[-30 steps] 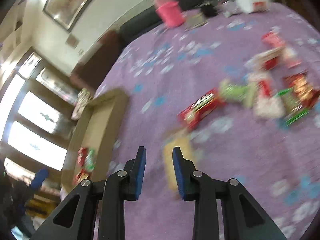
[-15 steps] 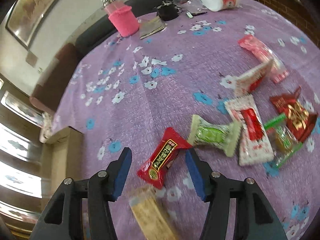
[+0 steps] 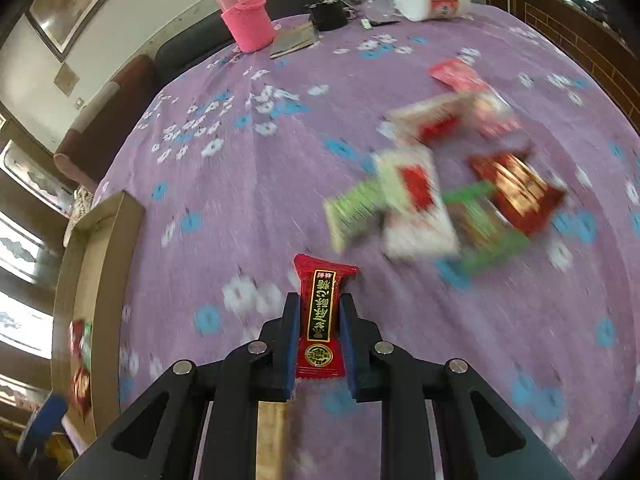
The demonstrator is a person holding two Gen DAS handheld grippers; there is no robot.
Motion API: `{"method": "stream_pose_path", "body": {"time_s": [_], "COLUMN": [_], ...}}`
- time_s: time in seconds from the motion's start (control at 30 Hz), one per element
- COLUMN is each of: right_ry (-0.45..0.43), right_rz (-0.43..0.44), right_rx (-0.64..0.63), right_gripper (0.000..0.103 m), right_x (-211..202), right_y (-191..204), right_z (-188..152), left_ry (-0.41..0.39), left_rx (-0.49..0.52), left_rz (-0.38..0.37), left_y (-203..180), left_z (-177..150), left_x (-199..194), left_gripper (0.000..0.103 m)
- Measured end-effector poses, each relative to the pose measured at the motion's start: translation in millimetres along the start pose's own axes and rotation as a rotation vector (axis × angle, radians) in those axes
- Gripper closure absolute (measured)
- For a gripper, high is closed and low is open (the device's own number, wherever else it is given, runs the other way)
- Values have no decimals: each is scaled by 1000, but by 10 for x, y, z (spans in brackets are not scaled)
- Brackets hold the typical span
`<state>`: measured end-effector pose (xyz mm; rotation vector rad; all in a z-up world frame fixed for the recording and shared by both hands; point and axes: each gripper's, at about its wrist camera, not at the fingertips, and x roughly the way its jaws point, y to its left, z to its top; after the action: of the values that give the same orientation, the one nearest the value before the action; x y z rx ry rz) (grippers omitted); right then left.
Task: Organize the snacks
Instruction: 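Grasp the clear-wrapped biscuit with the left tool while the right tool grasps a red-and-black packet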
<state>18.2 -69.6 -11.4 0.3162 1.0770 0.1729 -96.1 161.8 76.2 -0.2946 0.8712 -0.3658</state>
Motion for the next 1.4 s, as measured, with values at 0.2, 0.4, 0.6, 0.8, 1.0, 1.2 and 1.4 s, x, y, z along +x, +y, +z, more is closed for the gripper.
{"method": "stream_pose_path", "body": {"time_s": [0.2, 0.4, 0.6, 0.8, 1.0, 1.2, 1.4], "right_ry": [-27, -44, -66, -87, -114, -123, -97], "right_rz": [-4, 27, 60, 85, 87, 63, -25], "right_rx": [22, 48, 53, 51, 31, 10, -60], "right_gripper": [84, 84, 84, 86, 89, 87, 76], "right_x": [-262, -408, -471, -524, -592, -597, -429], "right_y": [-358, -552, -606, -623, -603, -558, -382], "right_z": [-241, -396, -472, -523, -549, -563, -600], "left_ry": [79, 146, 174, 133, 114, 100, 74], "left_rx": [103, 245, 320, 386, 315, 297, 291], "left_rz": [-8, 53, 109, 199, 158, 144, 133], "left_y": [-338, -579, -690, -757, -641, -616, -633], "left_z": [-110, -207, -276, -286, -244, -248, -270], "left_x": [477, 922, 1180, 1220, 1115, 1015, 884], "left_gripper": [26, 26, 26, 71, 71, 70, 70]}}
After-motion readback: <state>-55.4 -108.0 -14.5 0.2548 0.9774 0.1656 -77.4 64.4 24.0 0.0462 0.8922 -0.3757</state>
